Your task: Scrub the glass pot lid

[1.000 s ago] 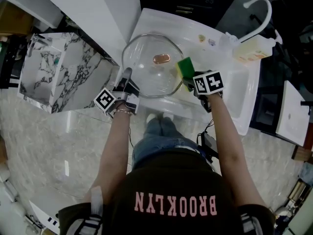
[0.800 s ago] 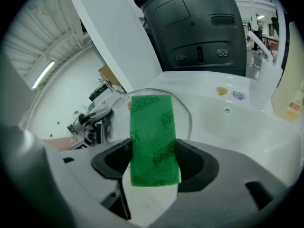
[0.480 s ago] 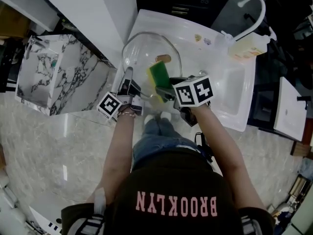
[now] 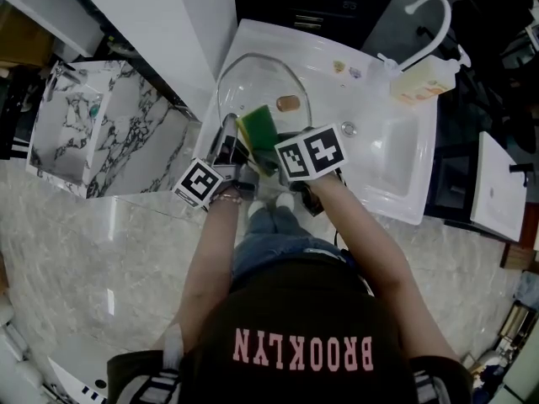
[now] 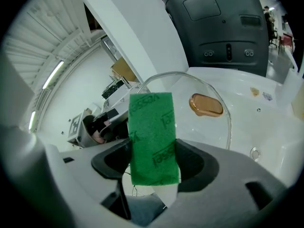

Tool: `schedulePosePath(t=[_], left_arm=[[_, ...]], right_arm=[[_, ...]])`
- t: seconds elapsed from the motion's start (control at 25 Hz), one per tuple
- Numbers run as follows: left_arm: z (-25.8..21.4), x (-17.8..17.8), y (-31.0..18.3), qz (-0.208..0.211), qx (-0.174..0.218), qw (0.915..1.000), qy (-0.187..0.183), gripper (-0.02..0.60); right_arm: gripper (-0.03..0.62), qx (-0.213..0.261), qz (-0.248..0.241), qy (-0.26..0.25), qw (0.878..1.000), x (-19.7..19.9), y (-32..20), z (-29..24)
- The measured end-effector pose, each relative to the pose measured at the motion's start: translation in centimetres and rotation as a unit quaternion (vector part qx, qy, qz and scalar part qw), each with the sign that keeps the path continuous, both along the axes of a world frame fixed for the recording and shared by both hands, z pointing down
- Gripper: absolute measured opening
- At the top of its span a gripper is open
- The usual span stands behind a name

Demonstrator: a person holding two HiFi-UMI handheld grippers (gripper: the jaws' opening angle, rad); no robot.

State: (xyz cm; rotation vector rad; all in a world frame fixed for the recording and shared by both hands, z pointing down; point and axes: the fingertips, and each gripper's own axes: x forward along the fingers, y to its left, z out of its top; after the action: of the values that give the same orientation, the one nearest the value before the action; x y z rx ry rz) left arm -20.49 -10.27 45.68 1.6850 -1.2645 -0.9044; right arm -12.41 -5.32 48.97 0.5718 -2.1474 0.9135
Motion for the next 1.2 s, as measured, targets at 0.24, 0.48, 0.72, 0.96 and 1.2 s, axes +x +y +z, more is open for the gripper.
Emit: schedulePosePath(t=[0.24,0.48,0.72,0.96,1.2], left_arm=[[0.2,-0.2,0.2,0.001,-0.007,0.9999,0.012,0.032],[0.8,-0.7,0.5,-0.002,-0.022,0.9994,0.026,0.032],[1.6,-1.2,0.9,0.005,-0.041,0.9987,0.031,0.032],[1.7,-1.4,1.1,0.009,-0.044,0.9984,0.032,0.034],[2.1,-2.0,1.3,0.013,-0.050,0.9979,0.039,0.034]], right_arm=[[0.276,-0.043,0.022,-0.010,0.999,1.6,0.1,0.9],[0.276,-0.071,0.031,-0.015,0.997,3.2,0.4,2.3],[0.276,-0.079,0.050,-0.008,0.996,4.7,-0.5,3.7],[0.276,-0.073,0.023,0.017,0.997,6.4,-2.0,5.0],[0.276,-0.046,-0.048,0.025,0.997,7.6,-3.6,6.3]])
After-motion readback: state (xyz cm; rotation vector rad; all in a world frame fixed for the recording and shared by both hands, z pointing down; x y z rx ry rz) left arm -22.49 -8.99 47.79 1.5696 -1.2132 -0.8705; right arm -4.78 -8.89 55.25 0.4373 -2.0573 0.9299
